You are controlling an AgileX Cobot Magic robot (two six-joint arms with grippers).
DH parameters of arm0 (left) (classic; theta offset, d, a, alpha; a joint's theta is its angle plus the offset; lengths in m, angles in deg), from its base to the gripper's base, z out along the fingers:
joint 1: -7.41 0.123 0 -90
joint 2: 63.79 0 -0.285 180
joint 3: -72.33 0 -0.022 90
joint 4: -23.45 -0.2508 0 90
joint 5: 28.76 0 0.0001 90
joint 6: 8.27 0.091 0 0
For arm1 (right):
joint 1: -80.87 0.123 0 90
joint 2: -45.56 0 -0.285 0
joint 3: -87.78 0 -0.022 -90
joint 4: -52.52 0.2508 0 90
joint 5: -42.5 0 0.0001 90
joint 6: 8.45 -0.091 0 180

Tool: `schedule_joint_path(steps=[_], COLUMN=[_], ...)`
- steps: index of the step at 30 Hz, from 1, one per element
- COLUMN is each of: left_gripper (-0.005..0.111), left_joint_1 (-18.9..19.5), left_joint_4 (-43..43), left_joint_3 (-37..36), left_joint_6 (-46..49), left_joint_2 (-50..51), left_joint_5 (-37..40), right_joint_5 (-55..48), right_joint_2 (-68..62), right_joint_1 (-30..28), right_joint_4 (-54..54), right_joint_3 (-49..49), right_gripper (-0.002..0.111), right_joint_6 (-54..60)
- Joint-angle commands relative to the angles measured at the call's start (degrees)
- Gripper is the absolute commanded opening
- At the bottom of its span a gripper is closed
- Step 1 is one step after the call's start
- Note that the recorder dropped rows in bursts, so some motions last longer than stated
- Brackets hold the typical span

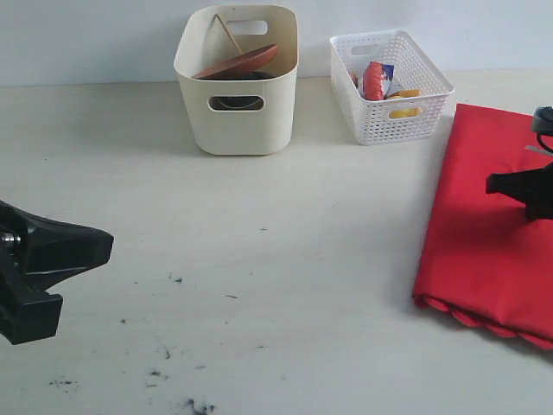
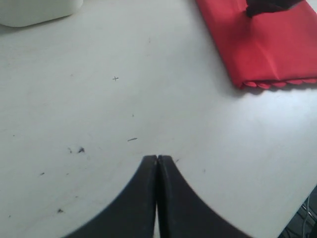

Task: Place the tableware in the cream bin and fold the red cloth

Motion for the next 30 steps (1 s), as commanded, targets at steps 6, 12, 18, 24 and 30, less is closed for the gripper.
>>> schedule_joint_path(steps=[6,12,18,24,30], left_gripper=[0.003,0.003,0.003,0.003,0.003], left_joint_1=[0.1,0.1,0.1,0.1,0.1], left_joint_4=[0.5,0.5,1.8,2.1,2.4], left_joint_3=[-0.2,-0.2,-0.2,-0.2,-0.2], left_joint_6=[-0.5,-1.6,-1.8,-3.3,-5.3], left_joint_2=[-0.3,-0.3,-0.3,-0.3,-0.3], left_joint_5=[0.6,0.6,1.2,2.2,3.4], right_joint_5=[-6.8,-15.1,-18.2,-18.2,-10.2], right_joint_2=[-11.8,-13.2,-12.6,-16.9,-23.0], right_joint_1=[-0.1,-1.3,-8.9,-14.4,-13.6], right_joint_4=[-1.6,-1.5,-1.5,-1.3,2.8], right_joint_3=[20.1,32.0,37.5,37.5,38.6], right_gripper=[0.000,0.000,0.000,0.000,0.000], right_joint_6=[4.6,3.4,-7.8,-10.5,-5.8])
